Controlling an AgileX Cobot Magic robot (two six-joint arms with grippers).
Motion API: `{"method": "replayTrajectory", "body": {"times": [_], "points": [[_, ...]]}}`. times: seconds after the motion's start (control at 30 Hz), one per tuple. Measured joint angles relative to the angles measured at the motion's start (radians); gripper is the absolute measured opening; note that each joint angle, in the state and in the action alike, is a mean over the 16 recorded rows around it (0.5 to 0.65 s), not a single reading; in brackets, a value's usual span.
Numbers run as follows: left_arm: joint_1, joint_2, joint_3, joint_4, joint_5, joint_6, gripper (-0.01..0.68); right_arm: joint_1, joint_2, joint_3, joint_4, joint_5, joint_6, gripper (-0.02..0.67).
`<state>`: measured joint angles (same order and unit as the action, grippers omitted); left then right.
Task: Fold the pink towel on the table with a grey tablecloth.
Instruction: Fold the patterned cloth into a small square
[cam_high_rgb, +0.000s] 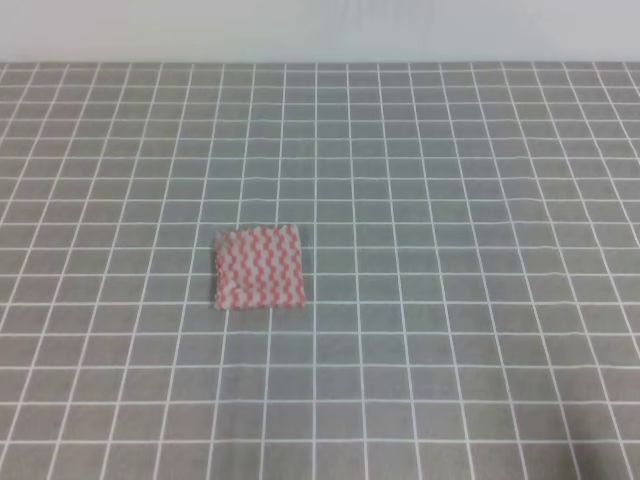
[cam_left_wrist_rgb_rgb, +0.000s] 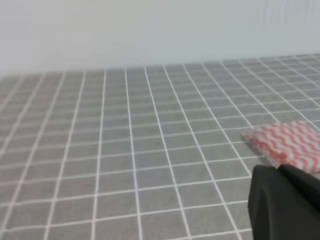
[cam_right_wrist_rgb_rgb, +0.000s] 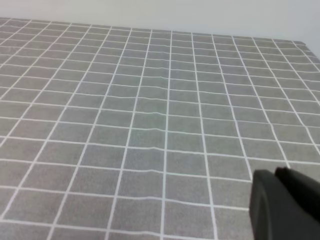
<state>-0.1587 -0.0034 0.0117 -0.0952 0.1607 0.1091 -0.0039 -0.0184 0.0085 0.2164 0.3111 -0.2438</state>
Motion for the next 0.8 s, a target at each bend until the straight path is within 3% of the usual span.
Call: {"method": "replayTrajectory", "body": {"times": [0.8], "points": [[0.0,-0.018,0.0,0.022,0.18,0.029,-0.003,0.001,0.001,0.006,0.036,-0.006,0.0,-0.016]]}}
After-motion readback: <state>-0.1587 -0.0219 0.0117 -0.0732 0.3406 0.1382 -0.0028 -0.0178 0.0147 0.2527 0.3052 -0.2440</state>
